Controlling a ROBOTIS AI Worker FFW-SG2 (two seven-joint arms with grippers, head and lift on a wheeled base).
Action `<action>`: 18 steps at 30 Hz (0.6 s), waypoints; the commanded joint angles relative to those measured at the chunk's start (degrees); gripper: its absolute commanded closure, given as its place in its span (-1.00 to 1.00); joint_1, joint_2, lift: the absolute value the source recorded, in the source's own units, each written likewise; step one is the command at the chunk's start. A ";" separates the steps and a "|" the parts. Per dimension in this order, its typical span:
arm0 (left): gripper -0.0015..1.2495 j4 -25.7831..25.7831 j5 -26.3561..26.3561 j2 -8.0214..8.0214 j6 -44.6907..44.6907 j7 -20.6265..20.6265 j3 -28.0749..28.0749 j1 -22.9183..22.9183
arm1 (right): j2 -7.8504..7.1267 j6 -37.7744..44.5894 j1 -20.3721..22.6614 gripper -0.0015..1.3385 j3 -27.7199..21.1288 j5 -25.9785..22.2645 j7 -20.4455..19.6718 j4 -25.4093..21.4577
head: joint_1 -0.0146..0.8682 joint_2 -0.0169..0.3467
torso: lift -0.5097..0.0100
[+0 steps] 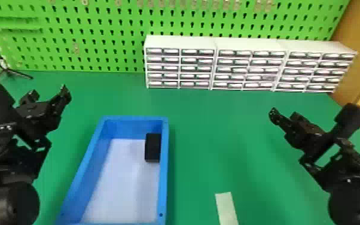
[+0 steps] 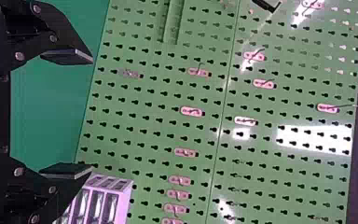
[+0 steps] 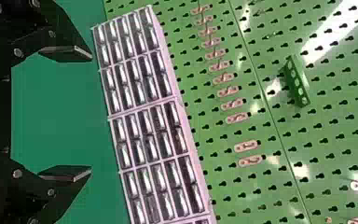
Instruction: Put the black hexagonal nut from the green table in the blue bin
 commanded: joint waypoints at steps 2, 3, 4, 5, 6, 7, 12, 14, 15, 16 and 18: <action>-0.31 0.00 0.00 0.00 0.00 0.00 -0.03 0.08 | 0.08 0.00 -0.08 -0.38 0.01 0.00 -0.03 0.00 | 0.60 -0.86 | 0.59; -0.31 0.00 0.00 0.00 0.00 0.00 -0.11 0.08 | 0.08 0.00 -0.08 -0.38 0.01 0.00 -0.03 0.00 | 0.60 -0.86 | 0.59; -0.31 0.00 0.00 0.00 0.00 0.00 -0.11 0.08 | 0.08 0.00 0.00 -0.38 0.01 0.00 -0.03 0.00 | 0.60 -0.86 | 0.59; -0.31 0.00 0.00 0.00 0.00 0.00 -0.11 0.08 | 0.08 0.00 -0.08 -0.38 0.01 0.00 0.06 0.00 | 0.60 -0.86 | 0.59; -0.31 0.00 0.00 0.00 0.00 0.00 -0.11 0.08 | 0.08 0.00 0.00 -0.38 0.01 0.00 -0.03 0.00 | 0.60 -0.86 | 0.59; -0.31 0.00 0.00 0.00 0.00 0.00 -0.11 0.00 | 0.08 0.00 0.00 -0.38 0.01 0.00 -0.03 0.00 | 0.60 -0.86 | 0.59; -0.31 0.00 0.00 0.00 0.00 0.00 -0.11 0.00 | 0.25 0.00 0.00 -0.38 0.01 0.00 -0.03 0.18 | 0.60 -0.86 | 0.59; -0.31 0.00 0.00 0.00 0.00 0.00 -0.11 0.00 | 0.34 0.00 0.00 -0.38 0.01 0.00 0.06 0.18 | 0.60 -0.86 | 0.59; -0.31 0.00 0.00 0.00 0.00 0.00 -0.20 0.00 | 0.34 0.00 0.00 -0.38 0.01 0.00 -0.03 0.18 | 0.60 -0.86 | 0.59; -0.31 0.00 -0.09 0.00 0.00 0.09 -0.20 0.00 | 0.34 0.00 0.00 -0.38 0.01 0.00 -0.03 0.18 | 0.60 -0.86 | 0.59; -0.31 0.00 0.00 0.00 0.00 0.09 -0.11 0.00 | 0.34 0.00 0.00 -0.38 0.10 0.00 -0.03 0.26 | 0.60 -0.86 | 0.59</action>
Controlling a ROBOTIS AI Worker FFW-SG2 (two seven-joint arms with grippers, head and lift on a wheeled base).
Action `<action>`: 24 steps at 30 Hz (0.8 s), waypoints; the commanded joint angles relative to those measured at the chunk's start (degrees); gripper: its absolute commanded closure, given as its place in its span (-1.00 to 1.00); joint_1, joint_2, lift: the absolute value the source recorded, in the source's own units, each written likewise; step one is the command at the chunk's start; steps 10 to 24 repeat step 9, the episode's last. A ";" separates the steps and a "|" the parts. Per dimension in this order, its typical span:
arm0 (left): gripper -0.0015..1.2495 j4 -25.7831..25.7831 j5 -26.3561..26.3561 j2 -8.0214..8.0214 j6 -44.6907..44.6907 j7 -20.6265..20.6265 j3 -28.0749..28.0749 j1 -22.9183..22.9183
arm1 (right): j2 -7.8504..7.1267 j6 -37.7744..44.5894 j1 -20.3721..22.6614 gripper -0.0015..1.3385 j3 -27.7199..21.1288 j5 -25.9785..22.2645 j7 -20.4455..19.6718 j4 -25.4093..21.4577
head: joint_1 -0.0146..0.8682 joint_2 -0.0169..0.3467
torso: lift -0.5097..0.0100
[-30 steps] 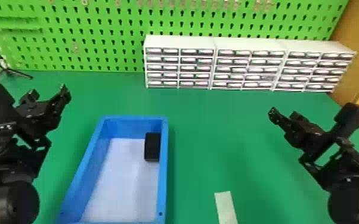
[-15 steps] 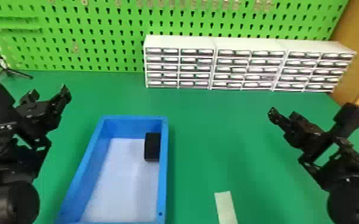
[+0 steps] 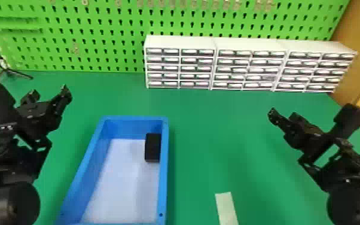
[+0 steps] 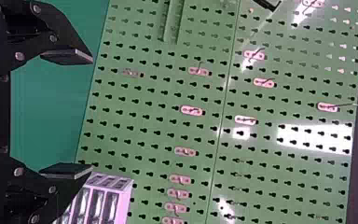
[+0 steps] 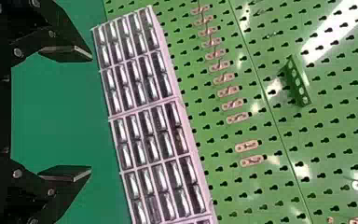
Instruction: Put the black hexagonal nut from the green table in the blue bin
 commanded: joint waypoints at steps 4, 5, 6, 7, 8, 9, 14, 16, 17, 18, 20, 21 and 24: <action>-0.31 0.00 0.00 0.00 0.00 0.02 -0.05 0.09 | 0.11 0.00 0.01 -0.38 0.08 0.00 -0.03 0.18 | 0.60 -0.86 | 0.59; -0.31 0.00 0.00 0.00 0.00 0.02 -0.05 0.09 | 0.11 0.00 0.01 -0.38 0.08 0.09 -0.03 0.18 | 0.60 -0.86 | 0.59; -0.31 0.00 0.00 0.00 0.00 0.02 0.04 0.09 | 0.20 0.00 0.01 -0.38 0.08 0.09 -0.03 0.18 | 0.60 -0.86 | 0.59; -0.31 0.00 0.00 0.00 0.00 0.02 0.04 0.09 | 0.20 0.00 0.01 -0.38 0.17 0.09 -0.03 0.18 | 0.60 -0.86 | 0.59; -0.31 0.00 0.00 0.00 0.00 0.02 0.04 0.09 | 0.20 0.00 0.01 -0.38 0.17 0.09 -0.03 0.27 | 0.60 -0.86 | 0.59; -0.31 0.00 0.00 0.00 0.00 0.02 0.04 0.09 | 0.20 0.00 0.01 -0.38 0.26 0.09 -0.03 0.27 | 0.60 -0.86 | 0.59; -0.31 0.00 0.00 0.00 0.00 0.02 0.04 0.09 | 0.20 0.00 0.01 -0.38 0.26 0.09 -0.03 0.27 | 0.60 -0.86 | 0.59; -0.31 0.00 0.00 0.00 0.00 0.02 0.04 0.09 | 0.20 0.00 0.01 -0.38 0.26 0.09 -0.03 0.27 | 0.60 -0.86 | 0.59; -0.31 0.00 0.00 0.00 0.00 0.02 0.04 0.09 | 0.20 0.00 0.01 -0.38 0.26 0.09 -0.03 0.27 | 0.60 -0.86 | 0.59; -0.31 0.00 0.00 0.00 0.00 0.02 0.04 0.09 | 0.20 0.00 0.01 -0.38 0.26 0.09 -0.03 0.27 | 0.60 -0.86 | 0.59; -0.31 0.00 0.00 0.00 0.00 0.02 0.04 0.09 | 0.20 0.00 0.01 -0.38 0.26 0.09 -0.03 0.27 | 0.60 -0.86 | 0.59; -0.31 0.00 0.00 0.00 0.00 0.02 0.04 0.09 | 0.20 0.00 0.01 -0.38 0.26 0.09 -0.03 0.27 | 0.60 -0.86 | 0.59; -0.31 0.00 0.00 0.00 0.00 0.02 0.04 0.09 | 0.20 0.00 0.01 -0.38 0.26 0.09 -0.03 0.27 | 0.60 -0.86 | 0.59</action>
